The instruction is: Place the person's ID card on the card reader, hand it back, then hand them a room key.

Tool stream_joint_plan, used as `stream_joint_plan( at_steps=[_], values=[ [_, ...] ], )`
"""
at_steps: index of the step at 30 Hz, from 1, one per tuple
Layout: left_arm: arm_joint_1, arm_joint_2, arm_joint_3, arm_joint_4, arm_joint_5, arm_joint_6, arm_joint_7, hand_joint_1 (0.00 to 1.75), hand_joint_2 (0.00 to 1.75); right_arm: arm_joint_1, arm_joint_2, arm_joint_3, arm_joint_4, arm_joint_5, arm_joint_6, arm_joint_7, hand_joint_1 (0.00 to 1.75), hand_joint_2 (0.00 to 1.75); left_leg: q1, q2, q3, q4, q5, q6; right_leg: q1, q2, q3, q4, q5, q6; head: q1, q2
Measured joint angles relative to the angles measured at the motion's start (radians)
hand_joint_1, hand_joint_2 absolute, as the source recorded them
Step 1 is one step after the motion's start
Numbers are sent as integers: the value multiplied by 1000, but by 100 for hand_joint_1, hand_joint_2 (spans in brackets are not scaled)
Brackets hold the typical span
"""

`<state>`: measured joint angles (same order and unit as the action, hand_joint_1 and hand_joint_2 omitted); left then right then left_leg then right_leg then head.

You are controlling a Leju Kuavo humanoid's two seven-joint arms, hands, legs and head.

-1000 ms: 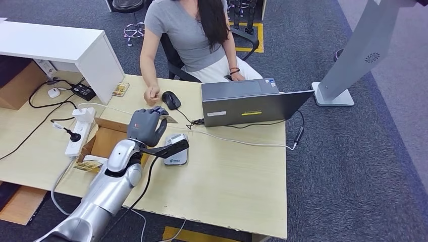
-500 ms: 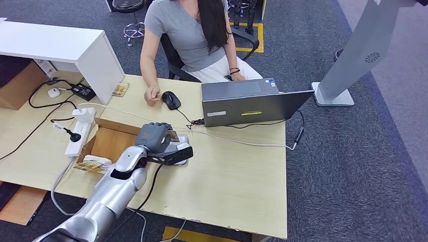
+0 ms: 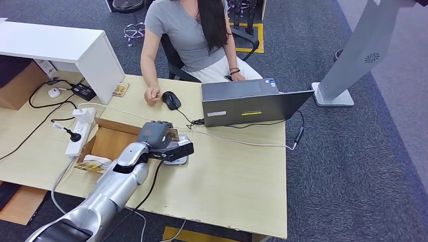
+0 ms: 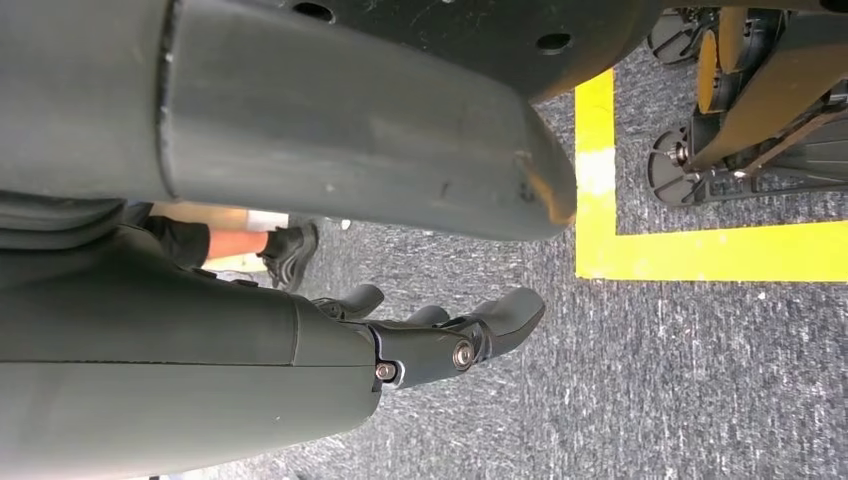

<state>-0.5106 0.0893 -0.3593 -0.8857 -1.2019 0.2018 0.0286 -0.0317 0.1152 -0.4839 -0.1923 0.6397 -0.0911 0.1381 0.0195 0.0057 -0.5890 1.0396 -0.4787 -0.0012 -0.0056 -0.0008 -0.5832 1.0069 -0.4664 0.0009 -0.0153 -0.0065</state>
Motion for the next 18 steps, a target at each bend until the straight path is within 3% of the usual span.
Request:
stream_joint_plan(
  at_steps=[7, 18],
  values=[
    [-32, 30, 0, -20, 12, 18, 2, 175, 175, 1, 0, -7, 0, 2, 4, -2, 0, 0, 0, 0, 0, 0, 0, 0, 0, 0, 0, 0, 0, 0, 0, 0],
    [-33, 36, 0, -24, 12, 18, 2, 175, 175, 2, 0, -8, 0, 2, 5, -2, 0, 0, 0, 0, 0, 0, 0, 0, 0, 0, 0, 0, 0, 0, 0, 0]
  ],
)
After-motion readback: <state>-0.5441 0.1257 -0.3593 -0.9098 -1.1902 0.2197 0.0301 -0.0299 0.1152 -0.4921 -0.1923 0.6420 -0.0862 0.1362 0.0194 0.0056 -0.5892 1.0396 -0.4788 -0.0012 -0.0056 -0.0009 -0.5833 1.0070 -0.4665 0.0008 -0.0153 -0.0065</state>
